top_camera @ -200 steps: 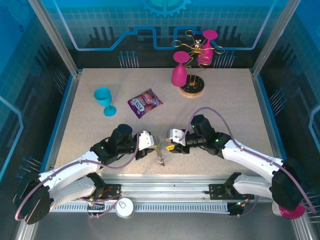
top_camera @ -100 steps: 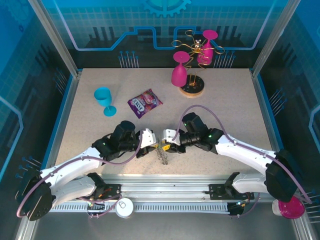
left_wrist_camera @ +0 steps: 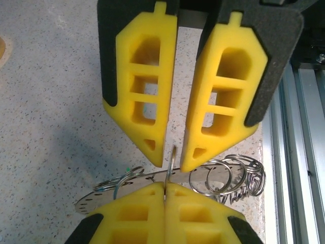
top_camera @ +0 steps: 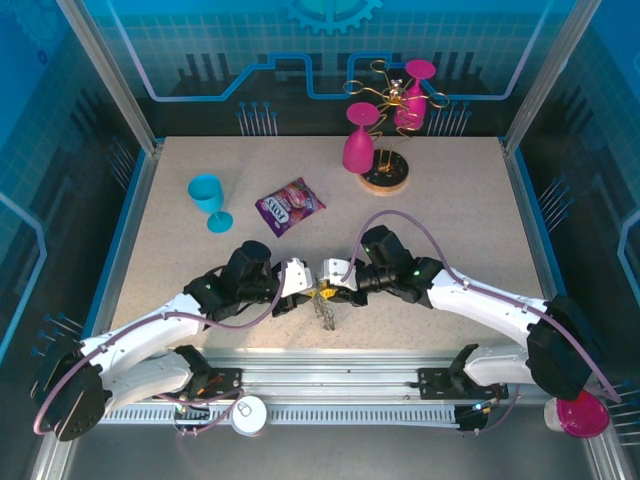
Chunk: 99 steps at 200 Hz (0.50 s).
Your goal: Put the keys on the keyring
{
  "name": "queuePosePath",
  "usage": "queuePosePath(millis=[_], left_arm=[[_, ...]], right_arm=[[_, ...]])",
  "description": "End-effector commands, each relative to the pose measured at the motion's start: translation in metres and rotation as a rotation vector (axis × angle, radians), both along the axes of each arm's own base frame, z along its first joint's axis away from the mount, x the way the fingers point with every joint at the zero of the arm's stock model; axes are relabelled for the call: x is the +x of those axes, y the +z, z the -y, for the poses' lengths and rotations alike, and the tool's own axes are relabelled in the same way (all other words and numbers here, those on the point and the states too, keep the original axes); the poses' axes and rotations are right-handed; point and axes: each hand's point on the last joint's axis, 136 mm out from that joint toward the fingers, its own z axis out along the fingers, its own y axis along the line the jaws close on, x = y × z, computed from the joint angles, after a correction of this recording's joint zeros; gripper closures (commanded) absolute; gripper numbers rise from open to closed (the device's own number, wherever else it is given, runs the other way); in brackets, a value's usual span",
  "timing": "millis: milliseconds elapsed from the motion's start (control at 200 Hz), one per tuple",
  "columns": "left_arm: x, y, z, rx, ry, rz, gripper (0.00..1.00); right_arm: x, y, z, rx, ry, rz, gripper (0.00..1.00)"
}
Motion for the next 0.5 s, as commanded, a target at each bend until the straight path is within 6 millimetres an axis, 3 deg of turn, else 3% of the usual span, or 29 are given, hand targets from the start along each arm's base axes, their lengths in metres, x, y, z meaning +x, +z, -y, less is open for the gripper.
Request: queuePosePath(millis=[0, 70, 175, 265, 345, 490], left_arm=[[-0.004, 0.012, 0.007, -0.023, -0.048, 0.002, 1.0], [-0.003, 0.014, 0.007, -0.03, -0.04, 0.002, 1.0], [0.001, 0.019, 0.006, -0.06, -0.006, 0.012, 1.0], [0.006, 0.024, -0.002, -0.109, 0.059, -0.005, 0.76], [0.006, 0.027, -0.01, -0.166, 0.115, -0.022, 0.7], [-0.003, 0.031, -0.013, -0.321, 0.175, -0.07, 0.67]], right_arm=[[0.0, 0.01, -0.01, 0.034, 0.011, -0.002, 0.9], [-0.002, 0.009, -0.01, 0.04, 0.015, -0.009, 1.0], [-0.004, 0.007, -0.009, 0.049, 0.02, -0.016, 1.0], [-0.004, 0.011, -0.006, 0.111, 0.018, -0.049, 1.0], [-0.003, 0.018, -0.002, 0.192, 0.021, -0.092, 1.0], [-0.004, 0.029, -0.001, 0.312, 0.06, -0.136, 1.0]])
